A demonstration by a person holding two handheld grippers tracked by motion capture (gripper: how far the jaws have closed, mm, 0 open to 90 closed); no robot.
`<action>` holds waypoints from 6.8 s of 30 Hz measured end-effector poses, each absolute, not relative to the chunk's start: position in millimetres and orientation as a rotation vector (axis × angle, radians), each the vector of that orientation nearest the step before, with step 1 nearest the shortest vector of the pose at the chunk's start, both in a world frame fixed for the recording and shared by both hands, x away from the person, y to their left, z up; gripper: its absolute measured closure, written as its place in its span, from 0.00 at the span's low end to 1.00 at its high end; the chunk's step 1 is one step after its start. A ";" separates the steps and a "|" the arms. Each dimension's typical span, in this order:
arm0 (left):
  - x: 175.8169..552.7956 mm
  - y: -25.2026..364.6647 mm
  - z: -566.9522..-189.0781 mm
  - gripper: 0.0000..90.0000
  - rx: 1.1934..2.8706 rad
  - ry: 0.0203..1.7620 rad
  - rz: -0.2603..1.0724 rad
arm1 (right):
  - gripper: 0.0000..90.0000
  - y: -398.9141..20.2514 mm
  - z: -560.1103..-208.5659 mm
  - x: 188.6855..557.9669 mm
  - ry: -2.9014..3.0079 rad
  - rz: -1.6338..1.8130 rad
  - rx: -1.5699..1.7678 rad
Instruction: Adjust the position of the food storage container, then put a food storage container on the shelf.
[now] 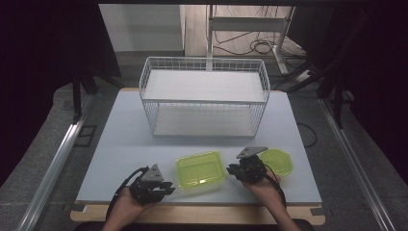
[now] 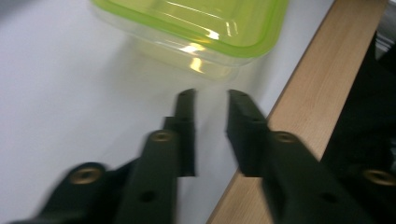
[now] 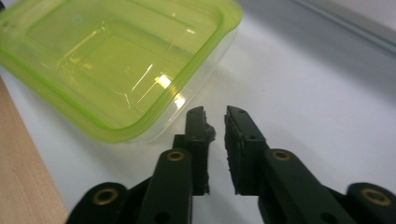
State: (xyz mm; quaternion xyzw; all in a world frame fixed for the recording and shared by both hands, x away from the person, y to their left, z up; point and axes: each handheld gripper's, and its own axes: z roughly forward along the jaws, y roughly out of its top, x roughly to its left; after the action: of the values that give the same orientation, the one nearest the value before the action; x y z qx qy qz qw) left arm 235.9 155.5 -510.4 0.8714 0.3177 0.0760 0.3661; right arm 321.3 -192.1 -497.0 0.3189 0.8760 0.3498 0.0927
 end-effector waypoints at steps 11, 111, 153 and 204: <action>213.8 172.2 -510.2 0.13 2.178 0.907 0.381 | 0.43 -210.6 -481.3 303.4 2.538 1.177 0.969; 214.8 167.1 -522.7 0.03 2.246 0.882 0.430 | 0.90 -200.2 -423.0 368.8 2.612 1.677 1.388; 215.8 168.7 -523.9 0.03 2.239 0.882 0.434 | 0.90 -204.2 -330.0 419.0 2.388 1.811 1.376; 214.9 170.2 -522.4 0.00 2.215 0.897 0.469 | 0.86 -179.2 -308.4 480.2 2.170 1.650 1.551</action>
State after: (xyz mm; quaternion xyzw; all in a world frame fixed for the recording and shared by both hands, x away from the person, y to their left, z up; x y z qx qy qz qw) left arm 214.9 170.2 -522.4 0.8535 0.3454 0.1808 0.3457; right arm 480.2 -179.2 -308.4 0.4944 0.6919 0.5262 0.0028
